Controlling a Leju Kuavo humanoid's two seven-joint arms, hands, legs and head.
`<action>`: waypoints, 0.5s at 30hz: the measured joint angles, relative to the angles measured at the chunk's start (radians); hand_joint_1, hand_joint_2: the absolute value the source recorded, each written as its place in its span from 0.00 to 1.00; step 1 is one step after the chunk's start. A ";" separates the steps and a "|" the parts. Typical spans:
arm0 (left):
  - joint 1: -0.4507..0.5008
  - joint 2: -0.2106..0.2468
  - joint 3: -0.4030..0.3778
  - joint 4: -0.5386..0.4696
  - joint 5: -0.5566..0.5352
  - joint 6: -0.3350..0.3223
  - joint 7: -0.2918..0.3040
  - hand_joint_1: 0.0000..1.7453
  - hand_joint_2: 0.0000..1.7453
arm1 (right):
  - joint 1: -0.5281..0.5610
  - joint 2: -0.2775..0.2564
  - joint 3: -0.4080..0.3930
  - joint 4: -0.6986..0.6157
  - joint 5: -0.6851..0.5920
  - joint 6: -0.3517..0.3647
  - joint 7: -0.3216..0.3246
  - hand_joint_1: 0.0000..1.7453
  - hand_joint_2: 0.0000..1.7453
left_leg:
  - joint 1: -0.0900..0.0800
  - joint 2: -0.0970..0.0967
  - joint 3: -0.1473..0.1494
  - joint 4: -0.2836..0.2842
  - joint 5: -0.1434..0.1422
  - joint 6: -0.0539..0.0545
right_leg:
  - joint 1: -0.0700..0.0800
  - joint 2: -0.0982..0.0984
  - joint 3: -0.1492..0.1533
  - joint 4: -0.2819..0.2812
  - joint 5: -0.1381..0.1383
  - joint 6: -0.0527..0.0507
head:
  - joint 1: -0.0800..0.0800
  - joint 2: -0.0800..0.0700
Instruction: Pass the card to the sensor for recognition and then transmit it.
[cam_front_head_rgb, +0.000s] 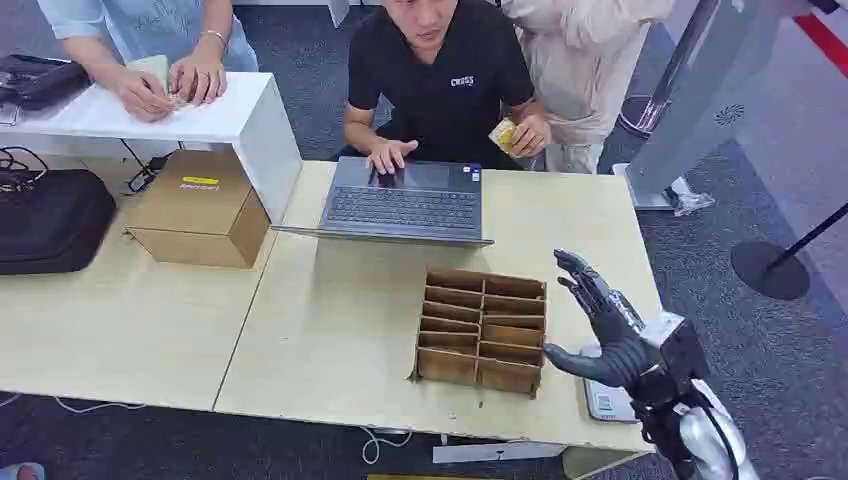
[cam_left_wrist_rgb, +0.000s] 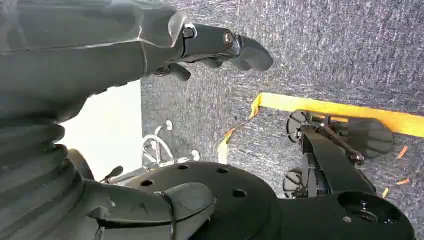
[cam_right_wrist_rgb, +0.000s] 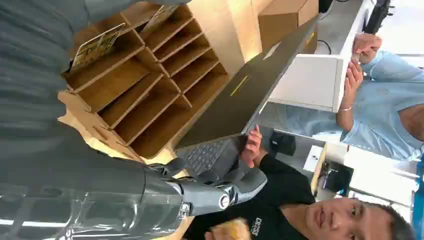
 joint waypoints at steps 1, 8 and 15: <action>0.000 0.000 0.000 0.000 0.000 0.000 0.000 0.00 1.00 | 0.000 0.000 0.000 0.000 0.000 0.000 -0.002 0.00 1.00 | 0.000 0.000 0.000 0.000 0.000 0.000 | 0.000 0.000 0.000 0.000 0.000 0.000 | 0.000 0.000; 0.000 0.000 0.000 0.000 0.009 0.000 0.000 0.00 1.00 | -0.013 0.000 0.000 0.001 0.038 -0.025 -0.010 0.00 1.00 | 0.000 0.000 0.000 0.000 0.000 0.000 | 0.000 0.000 0.000 0.000 0.000 0.000 | 0.000 0.000; -0.002 0.000 -0.009 0.000 0.014 0.000 0.000 0.00 1.00 | -0.102 0.001 0.032 0.020 0.475 -0.377 0.055 0.00 1.00 | 0.000 0.000 0.000 0.000 0.001 0.000 | 0.000 0.000 0.000 0.000 0.001 -0.001 | 0.000 0.000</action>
